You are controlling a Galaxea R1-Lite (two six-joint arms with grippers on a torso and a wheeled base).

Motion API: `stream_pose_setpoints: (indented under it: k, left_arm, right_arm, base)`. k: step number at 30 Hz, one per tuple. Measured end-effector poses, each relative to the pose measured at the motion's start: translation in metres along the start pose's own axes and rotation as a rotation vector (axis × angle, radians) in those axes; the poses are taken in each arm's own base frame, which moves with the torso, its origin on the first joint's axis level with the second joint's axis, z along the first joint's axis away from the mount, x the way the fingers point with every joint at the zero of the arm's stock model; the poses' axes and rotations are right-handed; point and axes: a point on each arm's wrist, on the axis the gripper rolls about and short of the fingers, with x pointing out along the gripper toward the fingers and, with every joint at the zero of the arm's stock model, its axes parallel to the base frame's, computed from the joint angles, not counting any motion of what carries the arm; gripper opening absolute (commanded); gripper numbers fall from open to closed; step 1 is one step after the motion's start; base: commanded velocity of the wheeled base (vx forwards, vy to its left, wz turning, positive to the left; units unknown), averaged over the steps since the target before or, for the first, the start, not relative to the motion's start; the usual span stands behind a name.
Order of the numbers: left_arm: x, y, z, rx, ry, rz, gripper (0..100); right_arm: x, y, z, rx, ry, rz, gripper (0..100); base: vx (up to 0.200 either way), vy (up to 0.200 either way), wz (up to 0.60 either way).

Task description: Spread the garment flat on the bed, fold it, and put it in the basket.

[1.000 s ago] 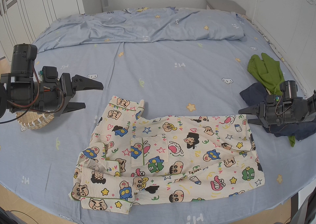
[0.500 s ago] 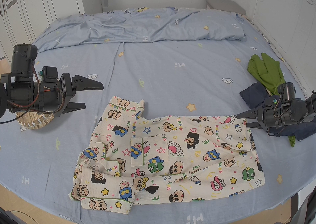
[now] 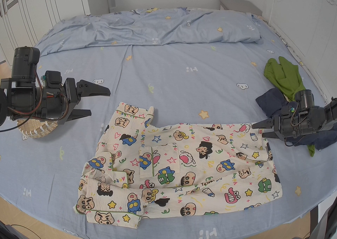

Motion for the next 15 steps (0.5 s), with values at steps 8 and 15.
stream_pose_setpoints:
  k: [8,15]
  left_arm:
    - [-0.0003,0.0000,0.0005,0.001,-0.002,-0.001,100]
    - [-0.0003,0.0000,0.0005,0.000,-0.001,-0.001,100]
  right_arm:
    - [0.0044,0.0006,-0.0019,0.000,0.013,0.004,100]
    - [0.0061,0.0004,-0.0030,0.002,0.019,0.005,100]
  base:
    - [0.000,0.000,0.00]
    - [0.000,0.000,0.00]
